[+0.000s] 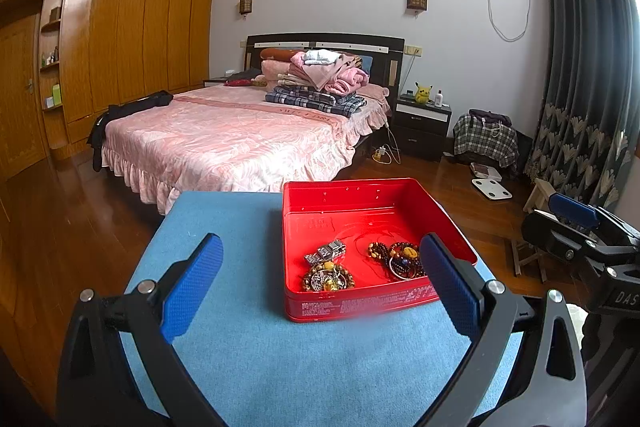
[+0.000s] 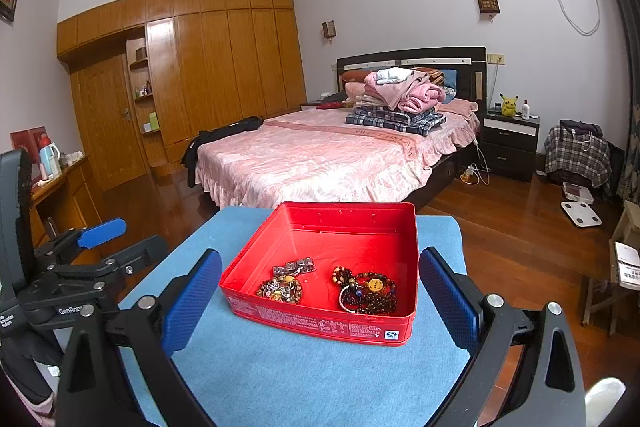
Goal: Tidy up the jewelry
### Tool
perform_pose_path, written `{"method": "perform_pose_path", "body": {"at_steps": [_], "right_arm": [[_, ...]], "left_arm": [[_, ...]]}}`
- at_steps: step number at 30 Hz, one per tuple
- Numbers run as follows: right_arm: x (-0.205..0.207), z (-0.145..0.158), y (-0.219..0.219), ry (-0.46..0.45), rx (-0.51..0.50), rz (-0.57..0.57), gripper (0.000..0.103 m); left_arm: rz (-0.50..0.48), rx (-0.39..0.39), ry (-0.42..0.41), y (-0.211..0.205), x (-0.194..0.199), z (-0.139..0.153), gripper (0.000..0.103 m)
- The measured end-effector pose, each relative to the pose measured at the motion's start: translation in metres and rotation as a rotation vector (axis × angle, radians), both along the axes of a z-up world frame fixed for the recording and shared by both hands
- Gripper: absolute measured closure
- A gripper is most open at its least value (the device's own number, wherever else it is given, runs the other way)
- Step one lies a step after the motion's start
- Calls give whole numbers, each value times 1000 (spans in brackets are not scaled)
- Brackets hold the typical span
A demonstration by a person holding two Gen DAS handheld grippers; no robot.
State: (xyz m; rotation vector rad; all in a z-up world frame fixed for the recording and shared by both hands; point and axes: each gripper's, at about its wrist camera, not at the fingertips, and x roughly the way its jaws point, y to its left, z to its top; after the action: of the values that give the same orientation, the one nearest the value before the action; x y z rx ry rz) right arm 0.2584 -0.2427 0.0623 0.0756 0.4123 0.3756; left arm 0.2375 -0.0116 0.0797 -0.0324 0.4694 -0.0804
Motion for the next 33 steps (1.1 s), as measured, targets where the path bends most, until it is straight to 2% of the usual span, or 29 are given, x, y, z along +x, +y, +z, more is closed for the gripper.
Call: {"method": "perform_pose_path", "body": {"at_steps": [33], "right_arm": [[0,-1,0,5,-4,-1,6]], "left_arm": [[-9,14,-5,-2,-2,5,7]]}}
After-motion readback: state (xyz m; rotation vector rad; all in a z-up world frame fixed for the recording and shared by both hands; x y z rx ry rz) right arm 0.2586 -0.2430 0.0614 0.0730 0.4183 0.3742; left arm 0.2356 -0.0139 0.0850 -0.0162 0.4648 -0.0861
